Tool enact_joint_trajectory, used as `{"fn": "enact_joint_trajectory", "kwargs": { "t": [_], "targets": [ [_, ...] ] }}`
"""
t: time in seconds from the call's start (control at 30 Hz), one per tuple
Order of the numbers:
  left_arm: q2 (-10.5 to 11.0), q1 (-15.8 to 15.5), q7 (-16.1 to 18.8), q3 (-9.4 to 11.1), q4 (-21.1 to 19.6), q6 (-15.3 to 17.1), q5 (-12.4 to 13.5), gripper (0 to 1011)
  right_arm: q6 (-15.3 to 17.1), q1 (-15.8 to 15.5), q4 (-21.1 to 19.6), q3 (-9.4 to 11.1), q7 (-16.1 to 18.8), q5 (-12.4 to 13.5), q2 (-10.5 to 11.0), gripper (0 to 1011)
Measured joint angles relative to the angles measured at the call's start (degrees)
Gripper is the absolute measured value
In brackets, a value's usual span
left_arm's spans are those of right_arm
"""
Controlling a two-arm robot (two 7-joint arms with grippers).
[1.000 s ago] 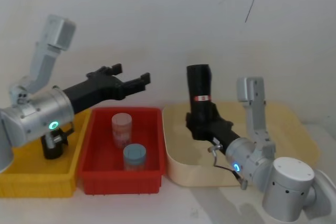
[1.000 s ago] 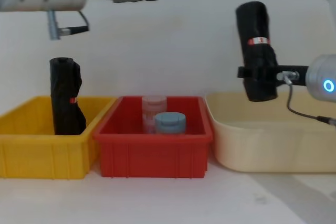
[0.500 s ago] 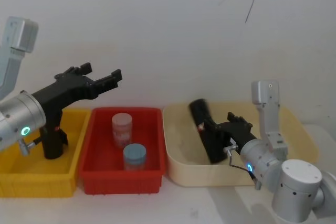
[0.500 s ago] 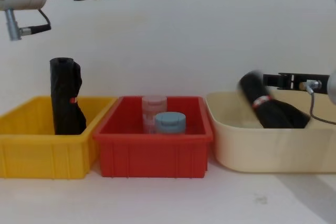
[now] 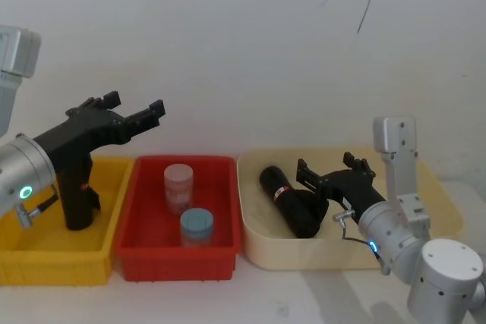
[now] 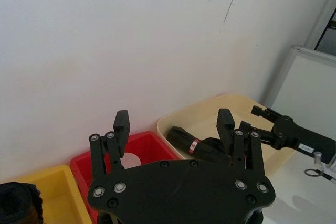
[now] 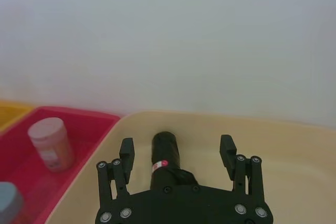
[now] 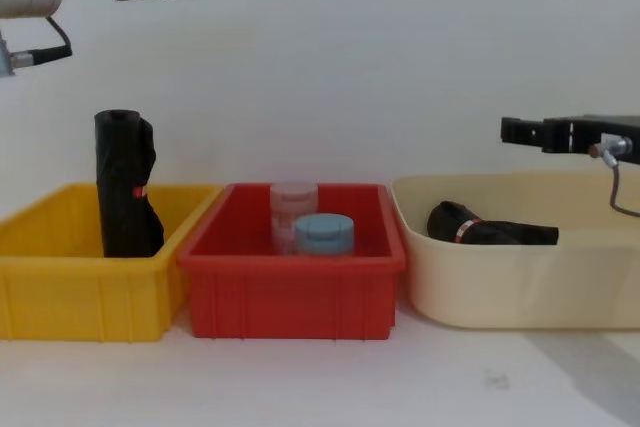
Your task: Pick up the garbage bag with the one hand and transfer it to the other hand.
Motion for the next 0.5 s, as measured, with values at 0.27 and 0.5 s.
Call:
{"fn": "enact_joint_trajectory", "kwargs": {
  "t": [0.27, 0.5],
  "targets": [
    [0.18, 0.35, 0.31, -0.29, -0.36, 0.05, -0.12, 1001, -0.25, -2.35, -5.00, -0.71, 2.73, -0.06, 1.23, 1000],
    [0.30, 0.53, 0.48, -0.45, -0.57, 0.06, -0.18, 1002, 2.58, -4.57, -9.51, -2.23, 5.11, 0.40, 1.92, 1000]
  ]
}}
